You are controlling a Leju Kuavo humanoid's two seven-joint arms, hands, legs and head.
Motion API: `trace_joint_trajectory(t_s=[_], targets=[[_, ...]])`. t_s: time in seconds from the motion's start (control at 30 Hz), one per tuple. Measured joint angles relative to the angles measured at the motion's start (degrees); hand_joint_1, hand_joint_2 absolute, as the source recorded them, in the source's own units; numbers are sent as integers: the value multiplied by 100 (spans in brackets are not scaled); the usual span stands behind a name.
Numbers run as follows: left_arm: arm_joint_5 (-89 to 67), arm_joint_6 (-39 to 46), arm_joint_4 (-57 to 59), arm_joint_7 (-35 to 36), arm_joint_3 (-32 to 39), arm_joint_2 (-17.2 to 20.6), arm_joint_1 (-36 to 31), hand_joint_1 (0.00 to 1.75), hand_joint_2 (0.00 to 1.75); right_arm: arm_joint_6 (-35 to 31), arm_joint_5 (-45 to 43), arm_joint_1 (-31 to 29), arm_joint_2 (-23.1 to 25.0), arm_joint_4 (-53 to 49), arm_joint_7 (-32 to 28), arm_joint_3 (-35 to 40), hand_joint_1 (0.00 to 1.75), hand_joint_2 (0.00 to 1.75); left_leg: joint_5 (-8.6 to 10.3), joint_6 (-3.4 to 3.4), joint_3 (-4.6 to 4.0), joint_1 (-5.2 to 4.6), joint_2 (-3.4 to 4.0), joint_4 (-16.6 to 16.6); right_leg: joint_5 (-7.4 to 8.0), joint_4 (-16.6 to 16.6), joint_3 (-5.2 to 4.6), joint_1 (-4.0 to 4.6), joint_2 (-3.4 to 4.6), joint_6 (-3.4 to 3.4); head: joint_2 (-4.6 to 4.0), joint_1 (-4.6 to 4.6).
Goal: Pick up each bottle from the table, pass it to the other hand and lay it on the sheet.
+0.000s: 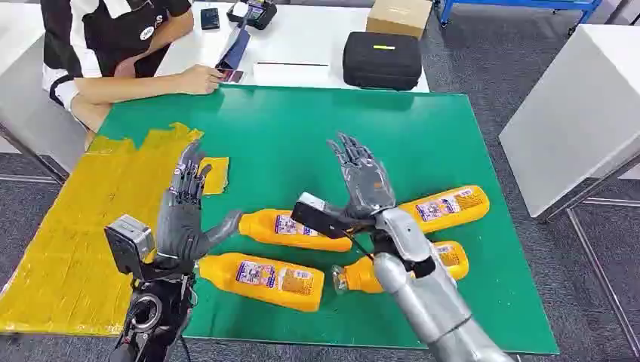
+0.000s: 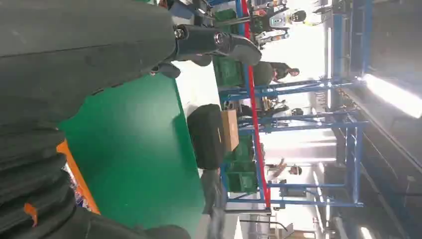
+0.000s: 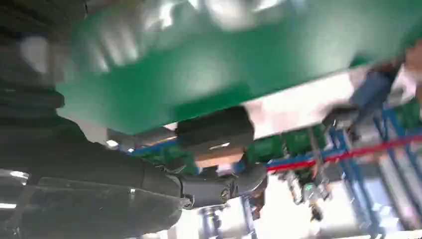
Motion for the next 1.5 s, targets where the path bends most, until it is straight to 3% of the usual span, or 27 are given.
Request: trace_joint_trajectory(t_s=[0.23,0.47,0.9,1.5], targets=[[81,-2,188,-26,-17,-26,-171,0,175,686,-175,-1223,249,2045,-793,441,0,175,3,2,-3,0,-4,1,1,1,0,1,-3,2,0,-2],[138,35,313,-70,-24,-29,-249,0,175,913,-383,-1796,496,3208,-953,708,0,175,2,2,-6,0,-4,1,-2,1,-6,0,-3,1,0,0],[308,37,627,-184,-74,-29,-337,0,175,1709,-1305,-1920,671,3784,-2008,695,0,175,3,2,-6,0,-6,1,-1,1,-7,0,-3,2,0,0],[385,57,900,-208,-144,-29,-437,0,175,1805,-1650,-1940,697,3889,-2069,743,0,175,3,2,-6,0,-8,2,-1,0,-7,0,-3,2,0,0]])
